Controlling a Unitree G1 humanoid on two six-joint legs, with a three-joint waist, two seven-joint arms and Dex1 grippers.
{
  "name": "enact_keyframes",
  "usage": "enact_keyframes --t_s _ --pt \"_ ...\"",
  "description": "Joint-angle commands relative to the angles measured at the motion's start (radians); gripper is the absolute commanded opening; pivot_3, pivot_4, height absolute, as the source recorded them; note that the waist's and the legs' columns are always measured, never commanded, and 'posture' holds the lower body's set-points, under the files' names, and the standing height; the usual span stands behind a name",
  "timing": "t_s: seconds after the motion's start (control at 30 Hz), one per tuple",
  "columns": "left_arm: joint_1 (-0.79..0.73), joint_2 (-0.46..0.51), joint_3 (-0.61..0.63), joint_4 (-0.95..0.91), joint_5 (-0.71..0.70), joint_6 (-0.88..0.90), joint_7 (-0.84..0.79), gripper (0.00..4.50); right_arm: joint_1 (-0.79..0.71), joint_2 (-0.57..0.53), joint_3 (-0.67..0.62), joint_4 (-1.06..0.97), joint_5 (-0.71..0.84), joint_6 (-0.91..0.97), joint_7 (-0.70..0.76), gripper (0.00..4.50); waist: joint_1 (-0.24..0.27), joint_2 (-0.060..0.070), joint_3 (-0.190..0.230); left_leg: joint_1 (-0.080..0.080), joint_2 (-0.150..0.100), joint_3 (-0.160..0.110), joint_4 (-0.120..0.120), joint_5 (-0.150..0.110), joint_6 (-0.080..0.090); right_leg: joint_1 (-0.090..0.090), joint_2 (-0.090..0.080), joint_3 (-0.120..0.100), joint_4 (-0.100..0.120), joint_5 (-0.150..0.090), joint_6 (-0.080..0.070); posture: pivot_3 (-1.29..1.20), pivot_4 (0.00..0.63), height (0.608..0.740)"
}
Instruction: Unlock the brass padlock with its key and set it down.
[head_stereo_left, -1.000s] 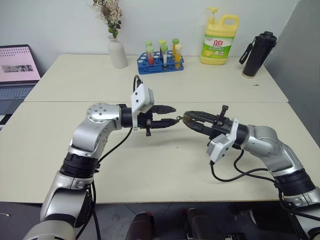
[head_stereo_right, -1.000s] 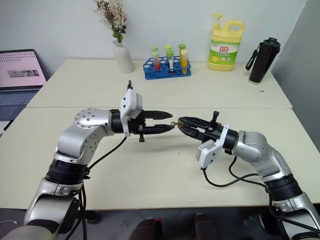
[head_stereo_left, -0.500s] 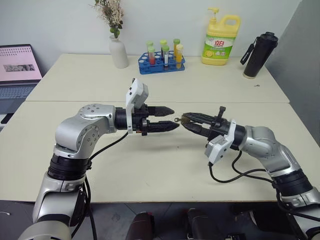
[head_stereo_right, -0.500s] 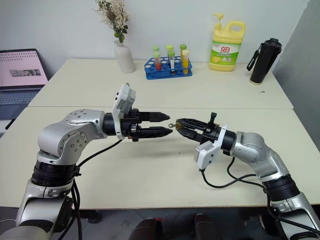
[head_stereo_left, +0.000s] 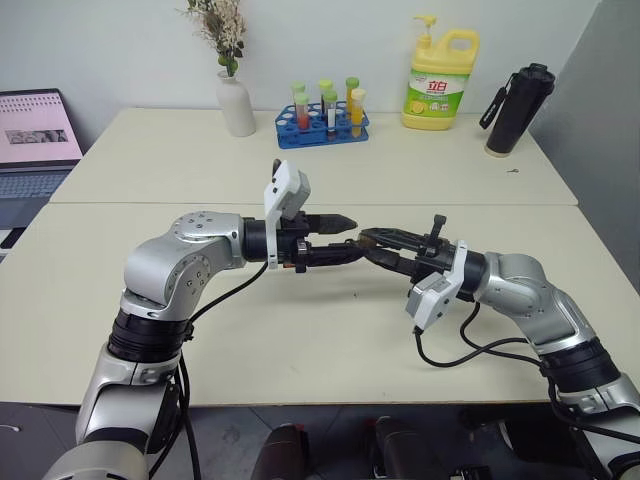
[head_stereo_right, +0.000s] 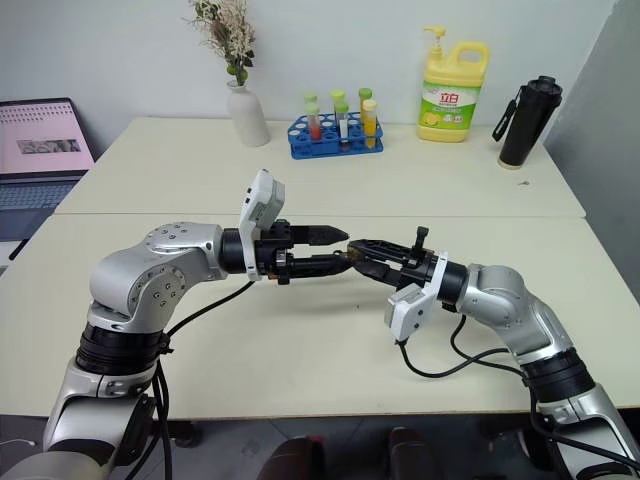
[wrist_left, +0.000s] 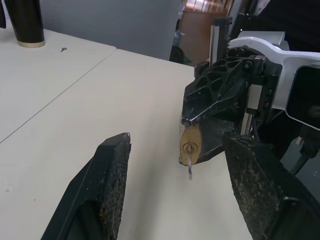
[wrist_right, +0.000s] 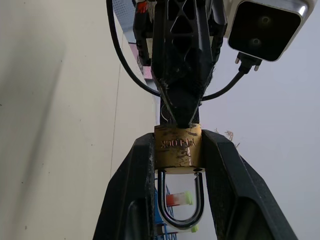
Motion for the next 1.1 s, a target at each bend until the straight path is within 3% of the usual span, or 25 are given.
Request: enact_keyframes --t_s 0.03,0.13,0.37,0.73,0.97,1.1 --pt "-0.012 -0.003 0.006 -0.014 -0.012 -0.009 -0.01 3.04 -0.024 0.004 -0.012 -0.021 0.013 -0.012 -0.009 0.94 0.0 0.0 0.0 0.0 0.0 0.0 0.0 0.0 0.0 0.0 0.0 0.0 0.0 0.0 0.0 0.0 0.15 0.74" --pt "-0.011 -0.006 -0.008 -0.009 -0.002 -0.01 -0.01 2.4 -0.024 0.002 -0.013 -0.021 0.013 -0.014 -0.009 0.94 0.0 0.0 0.0 0.0 0.0 0.0 0.0 0.0 0.0 0.0 0.0 0.0 0.0 0.0 0.0 0.0 0.15 0.74" --pt "-0.009 -0.015 -0.025 -0.003 0.0 -0.012 -0.009 0.2 -0.021 -0.001 -0.013 -0.026 0.009 -0.024 -0.01 0.94 0.0 0.0 0.0 0.0 0.0 0.0 0.0 0.0 0.0 0.0 0.0 0.0 0.0 0.0 0.0 0.0 0.15 0.74" --pt "0.003 -0.024 -0.027 0.009 0.02 -0.037 -0.003 0.14 -0.007 -0.012 -0.009 -0.035 0.052 -0.019 0.016 0.94 0.0 0.0 0.0 0.0 0.0 0.0 0.0 0.0 0.0 0.0 0.0 0.0 0.0 0.0 0.0 0.0 0.15 0.74" --pt "0.008 -0.03 -0.021 0.015 0.025 -0.048 0.005 0.14 0.011 -0.053 -0.026 -0.028 0.088 0.064 0.077 3.4 0.0 0.0 0.0 0.0 0.0 0.0 0.0 0.0 0.0 0.0 0.0 0.0 0.0 0.0 0.0 0.0 0.15 0.74" --pt "0.009 -0.021 -0.016 0.037 0.043 -0.074 0.0 0.14 0.091 -0.105 -0.081 -0.064 0.236 0.162 0.135 3.45 0.003 0.0 0.0 0.0 0.0 0.0 0.0 0.0 0.0 0.0 0.0 0.0 0.0 0.0 0.0 0.0 0.15 0.74"
